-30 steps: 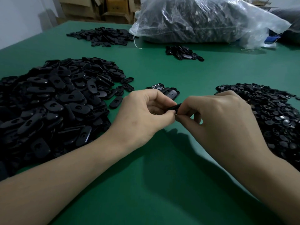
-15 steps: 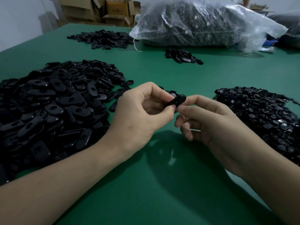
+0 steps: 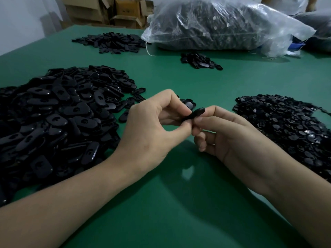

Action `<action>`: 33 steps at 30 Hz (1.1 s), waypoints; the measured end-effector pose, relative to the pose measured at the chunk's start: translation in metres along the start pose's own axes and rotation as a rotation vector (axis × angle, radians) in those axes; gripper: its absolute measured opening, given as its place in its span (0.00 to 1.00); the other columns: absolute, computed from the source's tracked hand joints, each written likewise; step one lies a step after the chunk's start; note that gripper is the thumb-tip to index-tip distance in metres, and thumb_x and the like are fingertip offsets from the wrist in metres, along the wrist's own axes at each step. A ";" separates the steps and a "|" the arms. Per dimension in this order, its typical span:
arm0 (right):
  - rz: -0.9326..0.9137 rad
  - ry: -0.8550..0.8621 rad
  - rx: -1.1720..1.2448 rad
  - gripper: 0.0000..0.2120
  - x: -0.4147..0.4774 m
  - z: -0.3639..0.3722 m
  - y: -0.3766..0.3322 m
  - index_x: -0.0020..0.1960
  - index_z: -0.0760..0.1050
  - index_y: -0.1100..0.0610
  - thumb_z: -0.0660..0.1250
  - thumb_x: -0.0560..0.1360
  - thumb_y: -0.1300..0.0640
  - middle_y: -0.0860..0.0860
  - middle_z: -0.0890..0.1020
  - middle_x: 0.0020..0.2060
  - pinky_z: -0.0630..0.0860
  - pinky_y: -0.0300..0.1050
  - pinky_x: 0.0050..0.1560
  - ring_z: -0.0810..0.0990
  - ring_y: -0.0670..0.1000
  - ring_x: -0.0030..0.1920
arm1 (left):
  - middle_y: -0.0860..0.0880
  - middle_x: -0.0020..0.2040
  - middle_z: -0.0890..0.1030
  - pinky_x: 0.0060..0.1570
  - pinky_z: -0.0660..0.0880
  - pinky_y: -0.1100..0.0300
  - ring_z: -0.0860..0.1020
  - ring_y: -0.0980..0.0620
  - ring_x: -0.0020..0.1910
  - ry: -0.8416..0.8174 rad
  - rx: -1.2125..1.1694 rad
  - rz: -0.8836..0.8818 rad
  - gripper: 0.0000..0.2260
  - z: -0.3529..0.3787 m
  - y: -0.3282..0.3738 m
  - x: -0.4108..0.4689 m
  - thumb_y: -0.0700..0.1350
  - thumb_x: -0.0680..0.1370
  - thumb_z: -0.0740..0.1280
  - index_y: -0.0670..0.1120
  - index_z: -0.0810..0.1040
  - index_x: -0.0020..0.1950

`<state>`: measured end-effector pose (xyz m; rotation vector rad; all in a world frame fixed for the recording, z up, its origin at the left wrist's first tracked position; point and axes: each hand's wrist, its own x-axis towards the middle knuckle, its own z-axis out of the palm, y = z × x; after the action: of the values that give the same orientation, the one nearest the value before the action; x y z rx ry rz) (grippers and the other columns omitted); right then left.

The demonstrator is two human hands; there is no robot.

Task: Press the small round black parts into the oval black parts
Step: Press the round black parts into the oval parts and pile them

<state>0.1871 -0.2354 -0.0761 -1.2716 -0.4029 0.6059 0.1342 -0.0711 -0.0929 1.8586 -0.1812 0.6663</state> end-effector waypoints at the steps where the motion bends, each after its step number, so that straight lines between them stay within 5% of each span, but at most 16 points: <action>1: -0.002 -0.003 0.005 0.04 0.000 0.000 0.000 0.41 0.78 0.54 0.72 0.68 0.58 0.54 0.80 0.35 0.75 0.39 0.34 0.75 0.50 0.30 | 0.55 0.44 0.88 0.52 0.83 0.58 0.87 0.58 0.45 0.005 -0.002 0.001 0.10 0.000 0.000 0.000 0.37 0.74 0.75 0.51 0.78 0.45; 9: -0.012 -0.006 0.028 0.06 0.000 -0.001 0.001 0.42 0.75 0.54 0.72 0.68 0.59 0.53 0.79 0.34 0.74 0.39 0.34 0.74 0.50 0.31 | 0.53 0.47 0.87 0.52 0.81 0.65 0.86 0.58 0.47 0.010 0.038 0.034 0.13 0.000 0.003 0.001 0.35 0.76 0.75 0.49 0.85 0.56; 21: 0.022 -0.070 0.146 0.07 0.006 -0.005 0.003 0.41 0.78 0.53 0.74 0.66 0.58 0.51 0.80 0.33 0.75 0.40 0.35 0.77 0.49 0.30 | 0.52 0.45 0.84 0.50 0.82 0.64 0.84 0.58 0.46 0.083 0.297 0.322 0.11 -0.002 0.007 -0.001 0.34 0.76 0.75 0.45 0.86 0.56; 33: 0.066 -0.096 0.148 0.08 0.004 -0.009 0.000 0.43 0.77 0.52 0.74 0.68 0.60 0.52 0.80 0.34 0.77 0.41 0.38 0.77 0.49 0.31 | 0.51 0.45 0.84 0.48 0.82 0.60 0.83 0.58 0.46 0.071 0.357 0.376 0.10 -0.003 0.005 -0.002 0.34 0.77 0.73 0.44 0.86 0.56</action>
<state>0.1949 -0.2396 -0.0788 -1.1200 -0.3898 0.7416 0.1295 -0.0704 -0.0888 2.1597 -0.3926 1.0783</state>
